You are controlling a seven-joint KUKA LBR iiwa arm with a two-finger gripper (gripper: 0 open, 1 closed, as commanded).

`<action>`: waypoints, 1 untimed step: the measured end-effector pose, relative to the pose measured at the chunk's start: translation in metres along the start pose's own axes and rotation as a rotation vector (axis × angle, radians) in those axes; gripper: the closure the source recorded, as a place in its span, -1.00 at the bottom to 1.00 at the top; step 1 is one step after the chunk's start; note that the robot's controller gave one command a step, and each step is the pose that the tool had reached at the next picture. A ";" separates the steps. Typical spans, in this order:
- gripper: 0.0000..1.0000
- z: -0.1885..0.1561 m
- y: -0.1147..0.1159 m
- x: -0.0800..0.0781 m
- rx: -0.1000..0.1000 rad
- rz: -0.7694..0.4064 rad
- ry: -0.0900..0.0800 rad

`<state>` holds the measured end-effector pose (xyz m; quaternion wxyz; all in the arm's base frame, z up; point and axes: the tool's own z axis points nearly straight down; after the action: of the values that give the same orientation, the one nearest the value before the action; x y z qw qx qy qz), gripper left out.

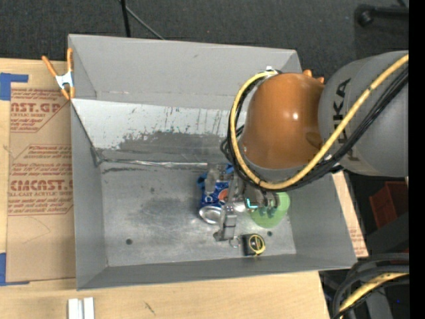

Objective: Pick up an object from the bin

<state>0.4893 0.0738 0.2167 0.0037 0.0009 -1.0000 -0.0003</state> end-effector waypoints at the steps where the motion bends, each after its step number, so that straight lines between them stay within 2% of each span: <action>1: -1.00 0.150 -0.016 -0.058 0.001 -0.353 -0.003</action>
Offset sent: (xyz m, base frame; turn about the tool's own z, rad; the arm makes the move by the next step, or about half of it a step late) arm 0.0579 -0.0159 -0.1467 -0.3525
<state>0.5462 0.0582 0.0666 0.0018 0.1765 -0.9843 -0.0003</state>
